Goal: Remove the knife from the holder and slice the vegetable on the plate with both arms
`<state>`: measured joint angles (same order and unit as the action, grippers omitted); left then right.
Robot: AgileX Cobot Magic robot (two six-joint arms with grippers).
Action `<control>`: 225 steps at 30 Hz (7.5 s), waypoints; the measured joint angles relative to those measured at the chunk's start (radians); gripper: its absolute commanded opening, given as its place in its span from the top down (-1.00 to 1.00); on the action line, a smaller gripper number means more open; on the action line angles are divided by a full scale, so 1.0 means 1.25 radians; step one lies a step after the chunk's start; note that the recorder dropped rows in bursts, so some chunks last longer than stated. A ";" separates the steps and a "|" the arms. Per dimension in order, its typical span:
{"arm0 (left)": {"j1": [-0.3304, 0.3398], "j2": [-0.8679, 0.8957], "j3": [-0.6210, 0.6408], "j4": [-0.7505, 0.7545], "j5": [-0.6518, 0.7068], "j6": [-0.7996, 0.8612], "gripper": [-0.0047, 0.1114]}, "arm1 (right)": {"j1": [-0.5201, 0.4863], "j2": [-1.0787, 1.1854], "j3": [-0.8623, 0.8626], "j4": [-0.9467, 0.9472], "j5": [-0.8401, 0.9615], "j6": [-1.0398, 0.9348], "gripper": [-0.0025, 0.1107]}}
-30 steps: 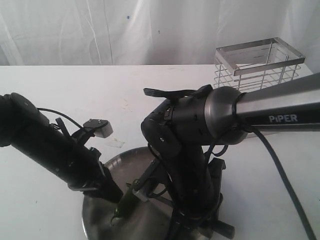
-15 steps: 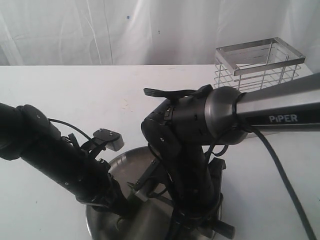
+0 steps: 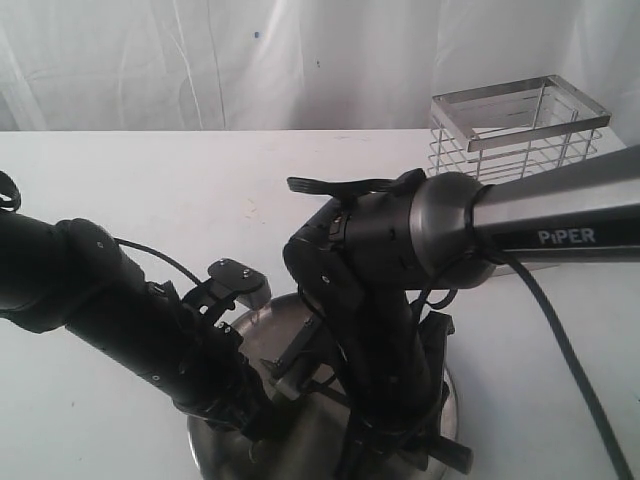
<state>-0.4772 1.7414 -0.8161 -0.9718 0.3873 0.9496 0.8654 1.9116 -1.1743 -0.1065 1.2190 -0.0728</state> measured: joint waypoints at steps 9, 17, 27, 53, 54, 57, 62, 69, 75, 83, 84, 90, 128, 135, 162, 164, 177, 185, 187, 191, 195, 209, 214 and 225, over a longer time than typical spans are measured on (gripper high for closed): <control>0.000 0.000 0.000 -0.002 -0.001 0.000 0.38 | 0.000 0.036 -0.003 -0.002 -0.005 0.001 0.96; 0.000 0.000 0.000 -0.002 -0.001 0.000 0.38 | 0.000 0.068 -0.036 -0.005 -0.010 0.001 0.96; 0.000 0.000 0.000 -0.002 -0.001 0.000 0.38 | 0.000 0.080 -0.046 -0.005 -0.013 0.001 0.96; -0.005 0.000 0.000 0.019 -0.003 -0.039 0.38 | 0.000 0.020 0.040 -0.026 -0.026 -0.011 0.96; -0.007 0.000 0.000 0.019 -0.003 -0.039 0.38 | 0.000 0.013 0.046 -0.028 -0.026 -0.011 0.96; -0.007 0.000 0.000 0.021 -0.003 -0.039 0.38 | 0.000 -0.006 0.057 -0.042 -0.020 -0.011 0.96; -0.007 0.000 0.000 0.021 -0.003 -0.041 0.38 | 0.000 -0.020 0.061 -0.051 -0.006 -0.013 0.96; -0.007 0.000 0.000 0.021 -0.004 -0.042 0.38 | 0.000 -0.028 0.099 -0.057 -0.013 -0.013 0.96; 0.013 0.000 0.000 0.021 0.009 -0.062 0.38 | 0.000 -0.026 0.132 -0.062 -0.009 -0.011 0.96; 0.018 0.000 0.000 0.021 0.013 -0.065 0.38 | 0.000 -0.026 0.132 -0.066 -0.009 -0.011 0.96; 0.018 0.000 0.000 0.021 0.013 -0.065 0.38 | 0.000 -0.026 0.130 -0.066 -0.008 -0.011 0.96; 0.023 0.000 0.000 0.030 0.014 -0.103 0.39 | 0.000 -0.026 0.117 -0.067 -0.005 -0.011 0.96; -0.014 -0.018 0.002 0.190 -0.003 -0.277 0.39 | 0.000 0.004 0.038 -0.036 -0.005 -0.011 0.96; -0.014 -0.018 0.002 0.198 -0.008 -0.275 0.39 | 0.005 0.022 0.033 -0.021 0.006 -0.011 0.96; -0.015 -0.055 0.002 0.236 -0.034 -0.280 0.39 | 0.010 -0.135 0.147 0.060 -0.002 0.058 0.96; -0.015 -0.055 0.002 0.236 -0.036 -0.280 0.39 | 0.010 -0.135 0.147 0.064 -0.002 0.058 0.96; -0.015 -0.055 0.002 0.236 -0.036 -0.287 0.39 | 0.010 -0.135 0.147 0.027 -0.002 0.058 0.96; -0.015 -0.055 0.002 0.236 -0.036 -0.289 0.39 | 0.010 -0.135 0.147 0.025 -0.002 0.049 0.96; -0.015 -0.055 0.002 0.237 -0.036 -0.289 0.39 | 0.010 -0.135 0.147 0.025 -0.003 0.049 0.96; -0.015 -0.055 0.002 0.242 -0.037 -0.290 0.39 | 0.010 -0.135 0.147 0.025 -0.003 0.049 0.96; -0.015 -0.055 0.002 0.242 -0.037 -0.290 0.39 | 0.010 -0.135 0.147 0.031 -0.005 0.046 0.96; -0.015 -0.055 0.002 0.242 -0.037 -0.290 0.39 | 0.010 -0.116 0.147 0.059 -0.030 0.031 0.96; -0.015 -0.055 0.002 0.244 -0.037 -0.290 0.39 | 0.010 -0.079 0.147 0.059 -0.033 0.031 0.96; -0.015 -0.068 0.002 0.244 -0.056 -0.295 0.39 | 0.010 -0.074 0.147 0.058 -0.039 0.031 0.96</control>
<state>-0.4954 1.6568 -0.8133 -0.6674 0.3174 0.5810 0.8777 1.8190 -0.9902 -0.0343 1.1703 -0.0338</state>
